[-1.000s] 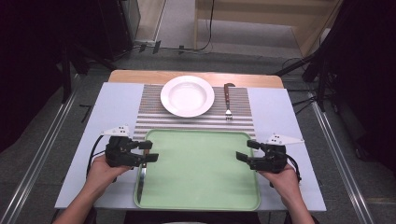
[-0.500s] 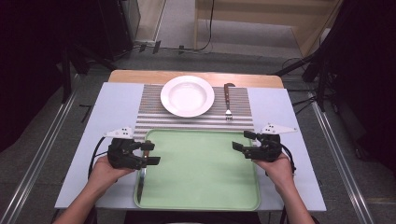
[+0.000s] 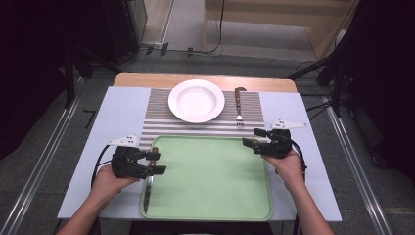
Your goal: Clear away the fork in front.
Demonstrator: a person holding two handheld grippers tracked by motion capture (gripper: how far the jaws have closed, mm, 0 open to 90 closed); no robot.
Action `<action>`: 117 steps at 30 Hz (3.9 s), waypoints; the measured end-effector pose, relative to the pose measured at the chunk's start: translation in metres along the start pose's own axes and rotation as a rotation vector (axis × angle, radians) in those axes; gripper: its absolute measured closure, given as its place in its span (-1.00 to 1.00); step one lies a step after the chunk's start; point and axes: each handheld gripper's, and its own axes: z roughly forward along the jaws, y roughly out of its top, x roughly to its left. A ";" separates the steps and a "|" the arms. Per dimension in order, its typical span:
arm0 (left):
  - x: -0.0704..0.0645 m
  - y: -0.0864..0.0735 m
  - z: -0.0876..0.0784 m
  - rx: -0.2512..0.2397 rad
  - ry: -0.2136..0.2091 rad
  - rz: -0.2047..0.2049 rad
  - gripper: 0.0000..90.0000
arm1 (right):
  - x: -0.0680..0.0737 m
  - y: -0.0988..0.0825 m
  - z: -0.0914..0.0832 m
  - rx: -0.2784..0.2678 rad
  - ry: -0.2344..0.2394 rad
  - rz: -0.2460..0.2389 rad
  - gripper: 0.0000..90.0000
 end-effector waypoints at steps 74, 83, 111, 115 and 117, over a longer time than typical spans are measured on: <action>0.002 0.003 0.001 0.009 0.059 0.013 -0.25 | -0.062 0.075 0.141 0.014 -0.458 0.113 -0.41; 0.001 0.003 0.000 0.004 0.060 0.014 -0.25 | -0.061 0.070 0.151 0.058 -0.529 0.157 -0.05; 0.002 0.003 0.002 0.012 0.065 0.017 -0.25 | -0.050 0.071 0.160 0.103 -0.588 0.133 0.64; 0.002 0.003 0.002 0.013 0.065 0.017 -0.25 | -0.050 0.071 0.160 0.099 -0.585 0.136 0.65; 0.002 0.003 0.002 0.018 0.066 0.017 -0.25 | -0.051 0.071 0.159 0.097 -0.582 0.138 0.65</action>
